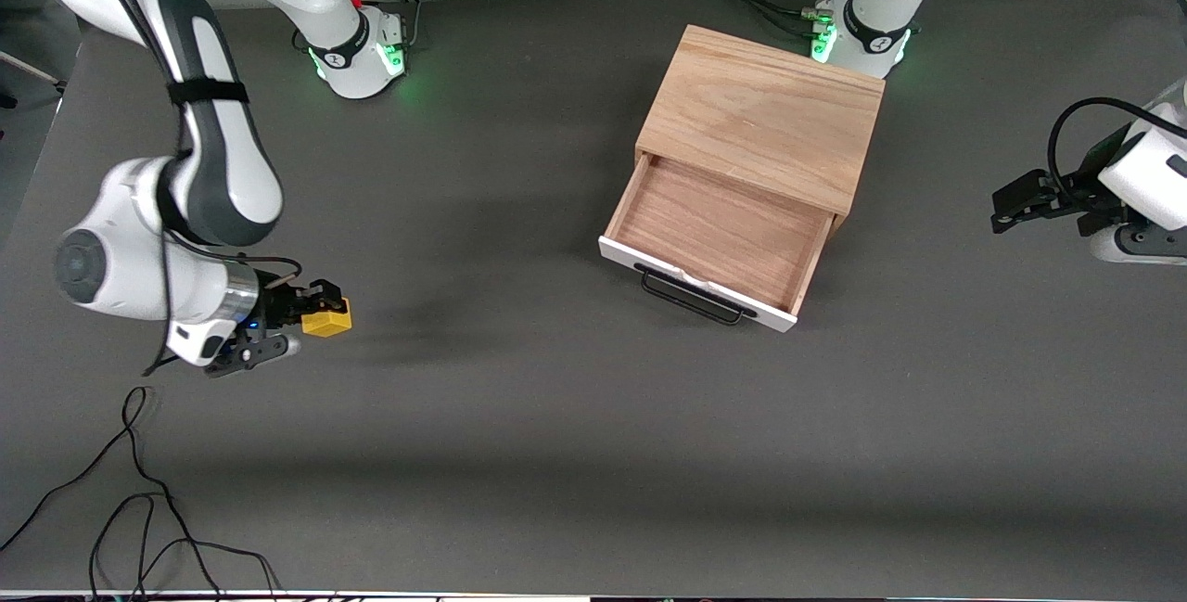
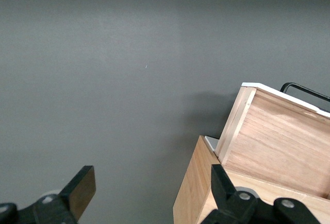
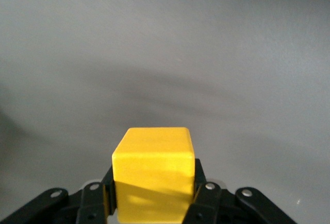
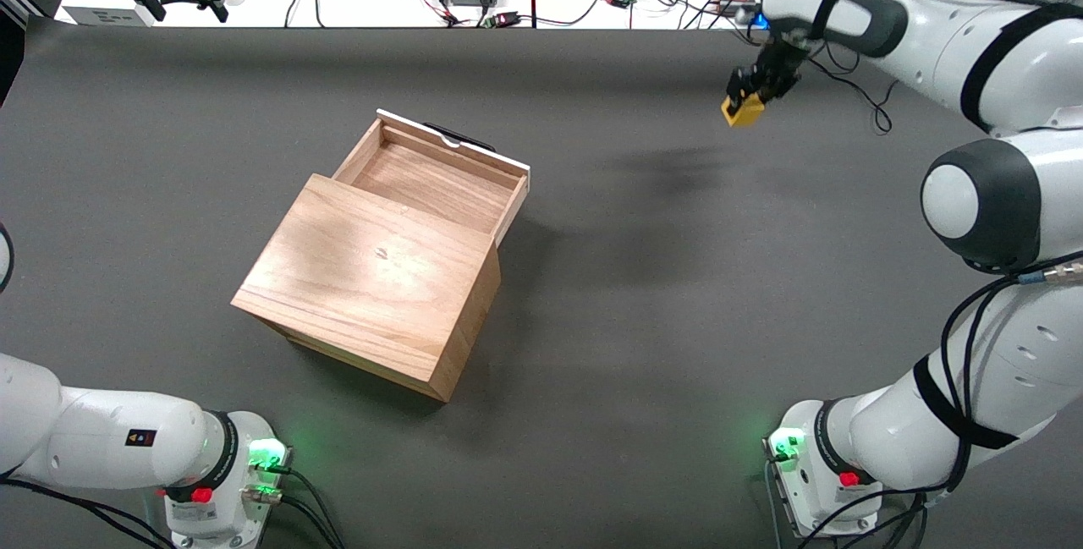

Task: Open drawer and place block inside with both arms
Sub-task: 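Carry the yellow cube with the right gripper over the open drawer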

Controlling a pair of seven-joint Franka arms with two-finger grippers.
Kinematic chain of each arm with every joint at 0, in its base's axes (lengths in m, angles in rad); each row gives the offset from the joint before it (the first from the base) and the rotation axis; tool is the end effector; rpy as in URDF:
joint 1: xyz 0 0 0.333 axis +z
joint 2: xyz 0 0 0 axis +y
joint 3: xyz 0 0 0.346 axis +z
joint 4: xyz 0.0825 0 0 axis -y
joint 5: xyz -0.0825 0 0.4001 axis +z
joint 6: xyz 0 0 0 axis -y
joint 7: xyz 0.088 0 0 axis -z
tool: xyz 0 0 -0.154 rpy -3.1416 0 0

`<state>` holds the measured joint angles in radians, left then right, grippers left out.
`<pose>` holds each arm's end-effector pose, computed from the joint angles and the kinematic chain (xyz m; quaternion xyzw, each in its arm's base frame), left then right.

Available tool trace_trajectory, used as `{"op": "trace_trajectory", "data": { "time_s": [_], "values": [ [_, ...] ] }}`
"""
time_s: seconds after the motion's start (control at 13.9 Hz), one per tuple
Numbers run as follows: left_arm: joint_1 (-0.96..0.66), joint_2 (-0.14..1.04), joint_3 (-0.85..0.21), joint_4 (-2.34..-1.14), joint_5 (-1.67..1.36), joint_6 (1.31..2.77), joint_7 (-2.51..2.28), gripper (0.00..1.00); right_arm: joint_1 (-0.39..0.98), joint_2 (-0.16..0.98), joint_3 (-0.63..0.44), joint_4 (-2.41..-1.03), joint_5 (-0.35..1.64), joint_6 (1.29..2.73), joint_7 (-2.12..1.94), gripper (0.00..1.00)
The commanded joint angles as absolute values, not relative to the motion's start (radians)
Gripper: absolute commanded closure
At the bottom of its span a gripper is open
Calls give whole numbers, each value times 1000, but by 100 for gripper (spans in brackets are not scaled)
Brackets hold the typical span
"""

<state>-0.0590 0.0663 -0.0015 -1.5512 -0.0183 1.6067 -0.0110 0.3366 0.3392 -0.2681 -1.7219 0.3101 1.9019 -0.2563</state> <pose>0.5938 -0.0387 0.5816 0.9996 -0.0244 -0.0057 0.0090 0.6441 0.0920 0.3592 -0.9872 -0.1042 0.0615 0.1040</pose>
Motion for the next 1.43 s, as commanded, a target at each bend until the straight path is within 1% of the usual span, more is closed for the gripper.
{"op": "trace_trajectory", "data": {
  "time_s": [0.0, 0.22, 0.36, 0.5, 0.57, 0.65, 0.79, 1.0, 1.22, 1.36],
  "values": [
    [-81, 34, 15, -1592, -5, 1628, 6, 0, 395, 385, -267, -1493, 331, 1723, -64, 83],
    [-83, 34, 15, -1592, -5, 1620, 6, 0, 518, 413, -253, -1302, 334, 1614, 276, 83],
    [-78, 35, 15, -1595, -3, 1618, 9, 0, 581, 452, -200, -1176, 379, 1574, 488, 83],
    [-77, 32, 15, -1594, -3, 1611, 11, 0, 624, 512, -100, -1067, 387, 1606, 749, 83],
    [-77, 31, 15, -1595, -3, 1608, 12, 0, 644, 556, -56, -1008, 377, 1641, 859, 83],
    [-77, 31, 17, -1594, -3, 1599, 14, 0, 678, 593, -34, -974, 377, 1698, 938, 83],
    [-77, 31, 17, -1592, 2, 1582, 14, 0, 768, 638, -37, -976, 356, 1813, 983, 83],
    [-77, 34, 15, -1589, 2, 1568, 14, 0, 862, 736, -35, -976, 267, 1968, 1118, 83],
    [-77, 41, 15, -1582, 2, 1566, 15, 0, 910, 827, -37, -976, 216, 2057, 1163, 83],
    [-77, 43, 15, -1577, 2, 1568, 15, 0, 917, 857, -37, -979, 203, 2078, 1166, 82]
  ]
}}
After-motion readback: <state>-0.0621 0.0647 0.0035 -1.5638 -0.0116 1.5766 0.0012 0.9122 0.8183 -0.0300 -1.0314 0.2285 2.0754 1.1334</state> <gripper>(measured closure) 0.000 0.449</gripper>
